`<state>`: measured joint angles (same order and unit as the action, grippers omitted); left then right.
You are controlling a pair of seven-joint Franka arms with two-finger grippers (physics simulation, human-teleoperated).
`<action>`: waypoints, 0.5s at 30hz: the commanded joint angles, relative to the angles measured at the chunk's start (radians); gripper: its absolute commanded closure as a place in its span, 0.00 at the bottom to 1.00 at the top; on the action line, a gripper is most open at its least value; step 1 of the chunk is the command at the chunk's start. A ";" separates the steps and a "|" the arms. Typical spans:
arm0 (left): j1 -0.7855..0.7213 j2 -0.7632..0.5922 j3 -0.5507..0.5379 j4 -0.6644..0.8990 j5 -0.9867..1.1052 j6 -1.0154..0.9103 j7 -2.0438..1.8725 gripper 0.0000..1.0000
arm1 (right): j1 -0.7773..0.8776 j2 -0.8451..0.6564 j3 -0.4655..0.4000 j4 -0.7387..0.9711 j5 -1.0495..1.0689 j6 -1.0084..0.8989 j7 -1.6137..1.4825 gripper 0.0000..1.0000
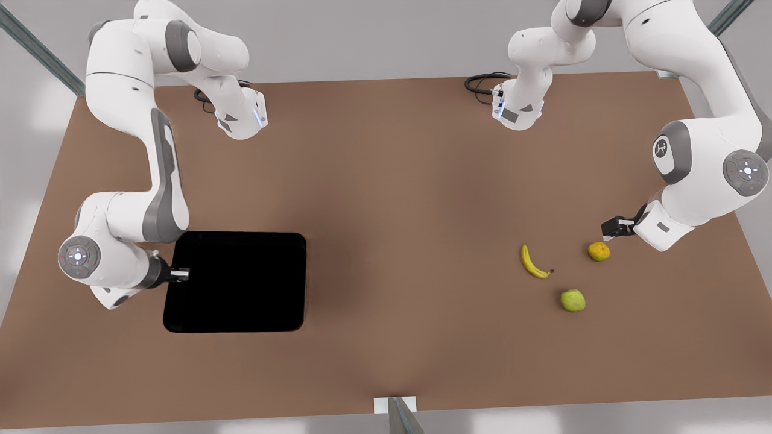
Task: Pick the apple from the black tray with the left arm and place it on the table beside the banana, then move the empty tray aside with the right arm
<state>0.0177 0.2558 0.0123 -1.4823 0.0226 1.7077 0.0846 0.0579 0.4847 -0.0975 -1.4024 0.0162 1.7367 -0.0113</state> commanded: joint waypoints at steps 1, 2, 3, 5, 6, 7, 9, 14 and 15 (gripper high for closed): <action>-0.001 -0.001 0.000 0.000 0.000 0.000 0.000 0.00 | -0.047 0.028 0.001 0.000 0.011 -0.013 -0.578 0.99; -0.001 0.000 0.000 0.000 0.000 0.000 0.000 0.00 | -0.065 0.051 0.001 0.000 0.024 0.032 -0.608 0.99; 0.001 0.000 0.000 0.000 0.000 0.000 0.000 0.00 | -0.089 0.090 0.001 -0.001 0.025 0.075 -0.619 0.99; -0.001 0.000 0.000 0.000 0.000 0.000 0.000 0.00 | -0.119 0.161 -0.002 -0.001 0.022 0.139 -0.618 0.99; -0.001 0.000 0.000 0.000 0.000 0.000 0.000 0.00 | -0.124 0.185 -0.002 -0.001 0.022 0.168 -0.618 0.99; -0.001 -0.004 0.000 0.000 0.000 -0.005 0.000 0.00 | -0.127 0.222 -0.011 -0.001 0.022 0.213 -0.619 0.98; -0.004 -0.007 -0.002 0.010 0.002 -0.008 -0.003 0.00 | -0.127 0.259 -0.014 0.000 0.024 0.253 -0.615 0.92; -0.012 -0.004 -0.002 0.010 0.007 -0.008 -0.005 0.00 | -0.122 0.253 -0.014 0.000 0.053 0.262 -0.545 0.07; -0.010 -0.004 -0.002 0.010 0.007 -0.008 0.000 0.00 | -0.121 0.218 -0.011 0.000 0.084 0.250 -0.544 0.02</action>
<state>0.0063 0.2521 0.0107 -1.4731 0.0277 1.7015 0.0837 -0.0634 0.7092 -0.1082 -1.4025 0.0527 1.9546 -0.3440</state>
